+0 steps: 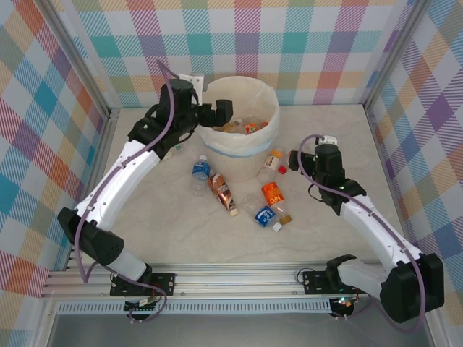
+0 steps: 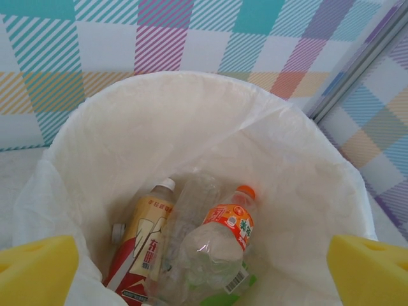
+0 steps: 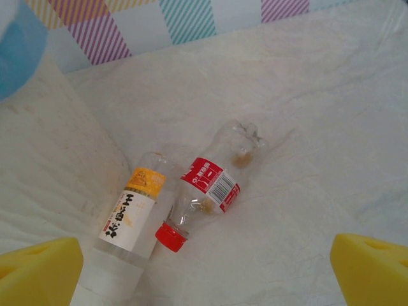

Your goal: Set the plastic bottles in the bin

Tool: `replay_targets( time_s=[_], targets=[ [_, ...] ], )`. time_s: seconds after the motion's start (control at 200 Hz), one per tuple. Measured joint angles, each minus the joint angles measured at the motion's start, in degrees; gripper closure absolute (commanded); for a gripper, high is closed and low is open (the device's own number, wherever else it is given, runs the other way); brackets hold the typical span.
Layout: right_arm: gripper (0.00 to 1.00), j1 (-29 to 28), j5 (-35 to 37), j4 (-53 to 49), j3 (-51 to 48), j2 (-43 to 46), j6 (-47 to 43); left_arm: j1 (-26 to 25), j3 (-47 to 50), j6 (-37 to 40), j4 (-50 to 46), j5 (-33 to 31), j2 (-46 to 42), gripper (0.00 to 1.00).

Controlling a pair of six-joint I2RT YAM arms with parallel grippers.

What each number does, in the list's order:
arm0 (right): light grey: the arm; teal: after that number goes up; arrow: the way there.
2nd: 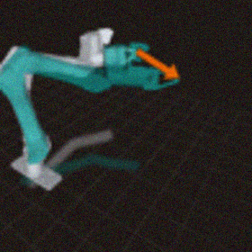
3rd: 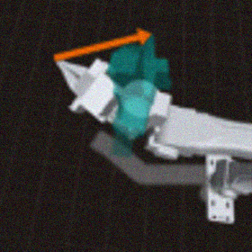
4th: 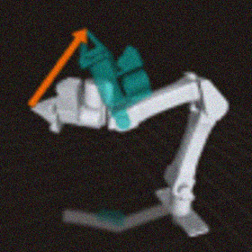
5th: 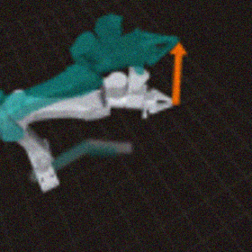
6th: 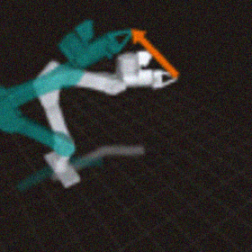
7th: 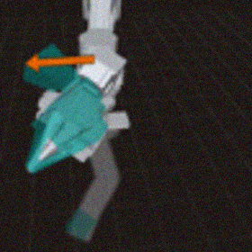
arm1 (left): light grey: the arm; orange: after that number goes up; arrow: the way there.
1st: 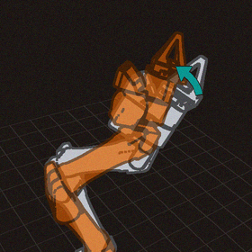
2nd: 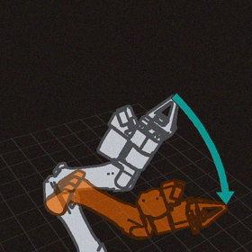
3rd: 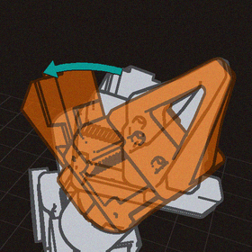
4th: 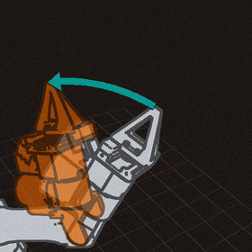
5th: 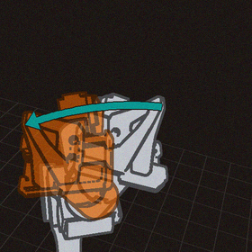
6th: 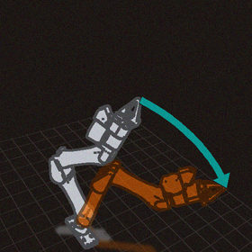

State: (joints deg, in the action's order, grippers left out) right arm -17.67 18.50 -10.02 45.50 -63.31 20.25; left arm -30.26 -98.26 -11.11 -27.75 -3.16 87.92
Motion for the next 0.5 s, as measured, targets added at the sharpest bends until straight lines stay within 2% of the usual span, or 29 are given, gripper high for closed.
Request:
replay_targets(
  time_s=[0.275, 0.5],
  targets=[
    [0.00, 7.1, -8.9, -0.2, 0.3, -4.7, 3.3, 0.0, 13.9, -5.0, 5.6, -1.5, -9.5, 0.00],
    [0.00, 10.0, -15.5, -3.0, 8.6, -17.8, 5.0, 0.0, 26.0, -7.4, 8.6, -8.3, -19.5, 0.00]
  ],
)
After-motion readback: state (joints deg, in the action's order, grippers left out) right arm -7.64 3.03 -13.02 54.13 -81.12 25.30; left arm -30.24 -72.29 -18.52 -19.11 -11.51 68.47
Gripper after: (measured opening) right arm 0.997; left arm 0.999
